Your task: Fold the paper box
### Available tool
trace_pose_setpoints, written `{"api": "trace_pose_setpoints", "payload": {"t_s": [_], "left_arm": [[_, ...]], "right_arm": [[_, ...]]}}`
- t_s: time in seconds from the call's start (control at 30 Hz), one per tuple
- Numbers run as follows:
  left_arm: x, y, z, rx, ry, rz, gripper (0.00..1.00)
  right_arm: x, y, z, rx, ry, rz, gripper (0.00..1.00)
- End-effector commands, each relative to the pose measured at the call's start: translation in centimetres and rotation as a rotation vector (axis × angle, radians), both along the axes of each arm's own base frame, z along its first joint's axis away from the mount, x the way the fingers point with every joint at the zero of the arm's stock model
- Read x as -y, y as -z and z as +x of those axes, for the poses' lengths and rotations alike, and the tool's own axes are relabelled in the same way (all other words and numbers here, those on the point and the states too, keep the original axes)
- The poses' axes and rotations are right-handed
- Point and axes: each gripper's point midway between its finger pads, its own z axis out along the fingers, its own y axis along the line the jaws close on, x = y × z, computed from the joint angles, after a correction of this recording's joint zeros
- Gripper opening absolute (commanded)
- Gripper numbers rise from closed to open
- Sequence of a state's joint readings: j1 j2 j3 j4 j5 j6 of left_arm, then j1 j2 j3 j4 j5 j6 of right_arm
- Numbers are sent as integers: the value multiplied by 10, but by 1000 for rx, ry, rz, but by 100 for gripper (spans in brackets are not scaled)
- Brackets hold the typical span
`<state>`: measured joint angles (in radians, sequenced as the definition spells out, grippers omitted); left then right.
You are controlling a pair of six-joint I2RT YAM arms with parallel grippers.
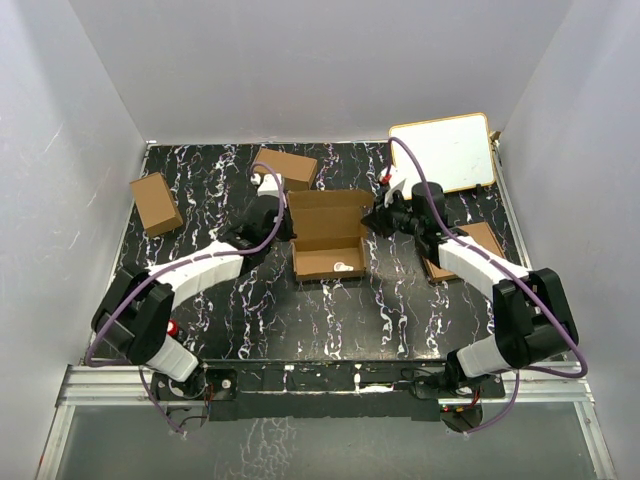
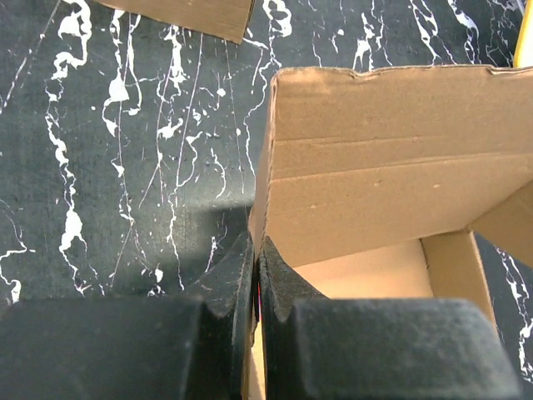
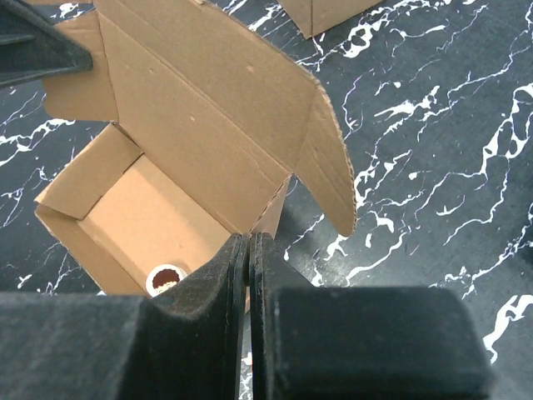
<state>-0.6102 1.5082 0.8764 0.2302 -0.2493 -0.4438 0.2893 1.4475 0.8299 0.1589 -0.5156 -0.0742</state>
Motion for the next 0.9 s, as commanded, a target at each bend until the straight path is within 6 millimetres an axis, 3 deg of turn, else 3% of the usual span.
{"api": "trace_pose_setpoints", "payload": {"t_s": [0.0,0.23,0.57,0.87], "left_arm": [[8,-32,13,101,-85,-1,0],[21,-36,5,185,-114,11,0],[25,-48,21,333,-114,41,0],[27,-27,21,390,-96,23,0]], "right_arm": [[-11,-32,-5,143,-18,93,8],[-6,-38,-11,173,51,154,8],[-5,-51,21,256,186,140,8],[-7,-42,15,358,223,148,8]]}}
